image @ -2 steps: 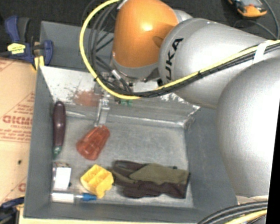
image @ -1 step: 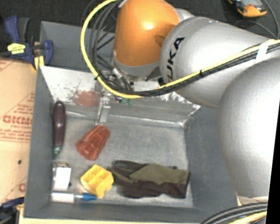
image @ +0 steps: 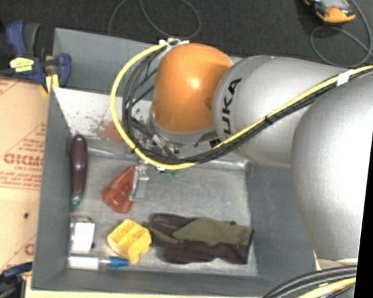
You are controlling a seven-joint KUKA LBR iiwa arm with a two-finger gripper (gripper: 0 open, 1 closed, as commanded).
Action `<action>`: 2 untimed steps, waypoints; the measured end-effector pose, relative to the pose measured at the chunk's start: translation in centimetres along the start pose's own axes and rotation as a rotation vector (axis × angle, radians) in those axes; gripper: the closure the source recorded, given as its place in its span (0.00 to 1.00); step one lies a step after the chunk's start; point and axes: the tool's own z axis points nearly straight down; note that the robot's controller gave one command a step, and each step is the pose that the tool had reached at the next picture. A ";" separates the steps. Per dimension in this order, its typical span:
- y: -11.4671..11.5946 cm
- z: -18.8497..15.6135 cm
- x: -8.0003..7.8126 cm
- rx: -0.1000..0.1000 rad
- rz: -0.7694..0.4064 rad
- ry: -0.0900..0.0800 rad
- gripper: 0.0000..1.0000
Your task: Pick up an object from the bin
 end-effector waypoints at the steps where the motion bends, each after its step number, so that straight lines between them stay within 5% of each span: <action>1: 3.0 4.3 2.4 0.001 0.101 0.003 0.00; 2: 4.5 9.5 -0.7 -0.006 -0.185 -0.010 1.00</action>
Offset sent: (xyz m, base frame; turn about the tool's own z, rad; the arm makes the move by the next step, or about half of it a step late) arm 0.0011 0.0426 -0.1025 -0.1864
